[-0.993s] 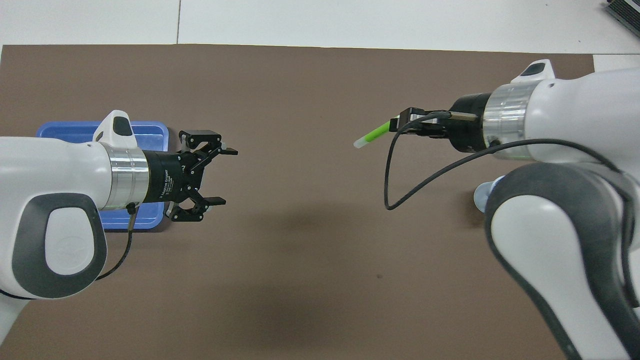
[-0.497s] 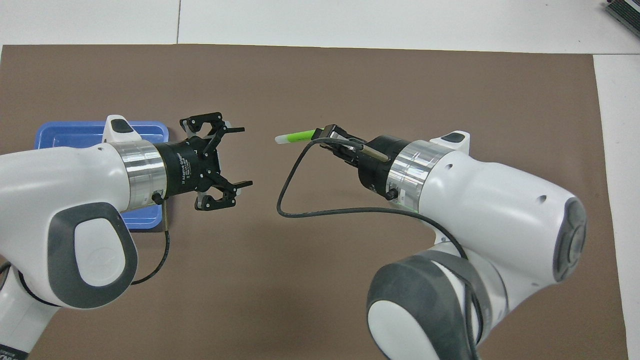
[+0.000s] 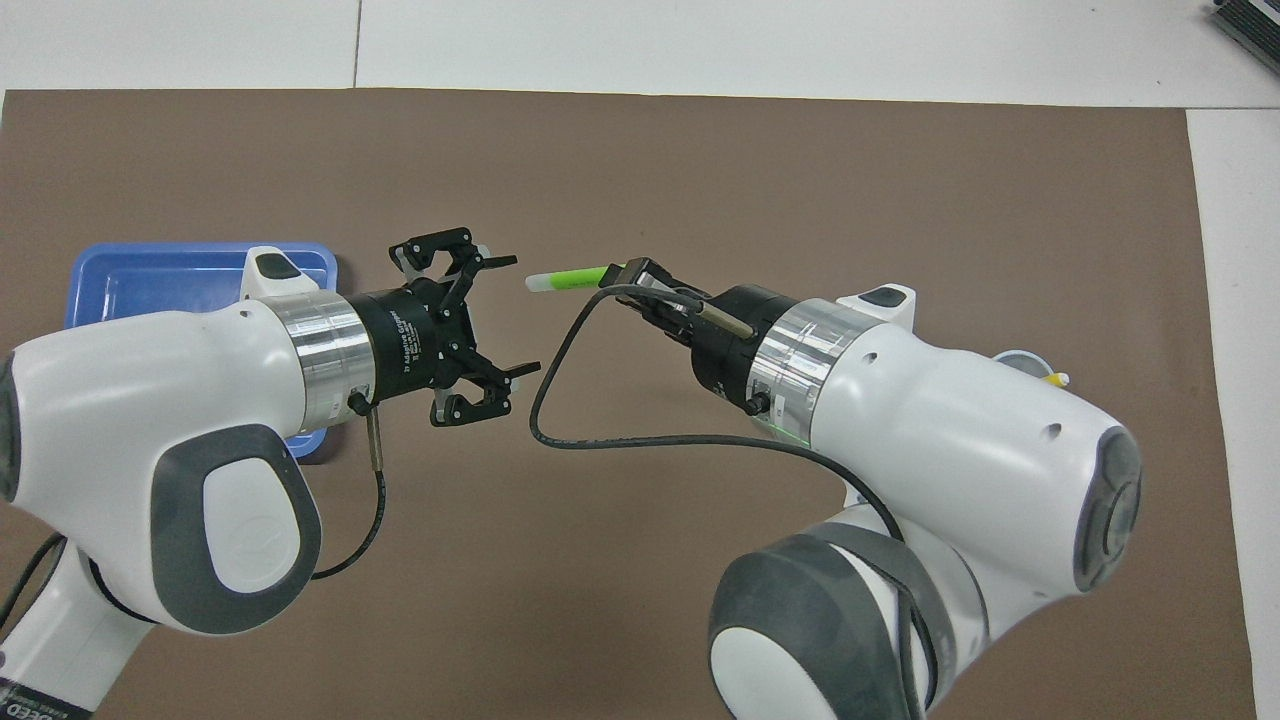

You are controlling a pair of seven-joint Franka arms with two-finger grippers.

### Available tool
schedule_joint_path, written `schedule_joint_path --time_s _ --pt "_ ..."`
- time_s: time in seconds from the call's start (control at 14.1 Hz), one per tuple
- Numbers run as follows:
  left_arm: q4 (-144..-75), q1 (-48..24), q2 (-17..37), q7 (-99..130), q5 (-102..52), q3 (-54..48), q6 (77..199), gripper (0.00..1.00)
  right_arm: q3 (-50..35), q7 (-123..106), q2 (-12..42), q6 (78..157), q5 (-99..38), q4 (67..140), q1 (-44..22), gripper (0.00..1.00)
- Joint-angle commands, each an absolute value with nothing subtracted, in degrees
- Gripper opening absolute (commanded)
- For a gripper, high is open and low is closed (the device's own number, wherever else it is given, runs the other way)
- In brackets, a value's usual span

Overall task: Right arm passes pens to left for tray arrangement
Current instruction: 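Lift the green pen toward the left gripper while the left gripper approaches, then close the left gripper on the green pen held by the right gripper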

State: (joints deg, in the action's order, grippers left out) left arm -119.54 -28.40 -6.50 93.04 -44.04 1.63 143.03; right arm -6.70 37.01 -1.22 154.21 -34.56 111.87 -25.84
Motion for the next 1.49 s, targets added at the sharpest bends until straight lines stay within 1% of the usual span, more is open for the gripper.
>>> schedule_joint_path --time_s 0.0,0.5,0.71,0.85,1.06,1.21,1.28,1.35,1.42 --pt "-119.6 -31.3 -5.8 96.7 -45.1 2.3 148.6 0.98 -6.9 37.2 -2.8 155.0 -36.0 113.6 -25.6 0.0" --pt "-119.4 -35.3 -5.4 103.3 -45.1 2.1 153.0 0.94 -7.0 37.0 -2.9 154.5 -36.0 113.6 -26.1 0.0" --pt "-119.5 -38.1 -4.8 106.0 -45.1 2.2 156.4 0.93 -7.0 36.9 -2.9 154.4 -36.0 113.6 -26.1 0.0" --pt "-119.5 -38.8 -4.7 106.5 -45.1 2.2 157.5 0.9 -7.0 36.8 -2.8 154.5 -36.0 113.6 -26.1 0.0" --pt "-119.5 -38.8 -4.7 106.0 -45.0 2.2 157.5 0.76 -7.0 36.8 -2.8 154.5 -36.0 113.6 -26.1 0.0" --pt "-119.4 -38.8 -4.7 105.7 -45.0 2.2 157.6 0.47 -7.0 36.8 -2.8 154.6 -35.9 113.6 -26.1 0.0" --pt "-119.4 -38.8 -4.7 105.7 -45.0 2.2 157.7 0.42 -7.0 36.8 -2.7 154.6 -36.0 113.5 -26.1 0.0" --pt "-119.4 -38.8 -4.7 105.8 -45.0 2.2 157.6 0.35 -7.0 36.8 -2.7 154.7 -35.9 113.5 -26.1 0.0" --pt "-119.4 -38.8 -4.7 105.6 -45.0 2.2 157.6 0.23 -7.0 36.8 -2.7 154.7 -35.9 113.5 -26.1 0.0"
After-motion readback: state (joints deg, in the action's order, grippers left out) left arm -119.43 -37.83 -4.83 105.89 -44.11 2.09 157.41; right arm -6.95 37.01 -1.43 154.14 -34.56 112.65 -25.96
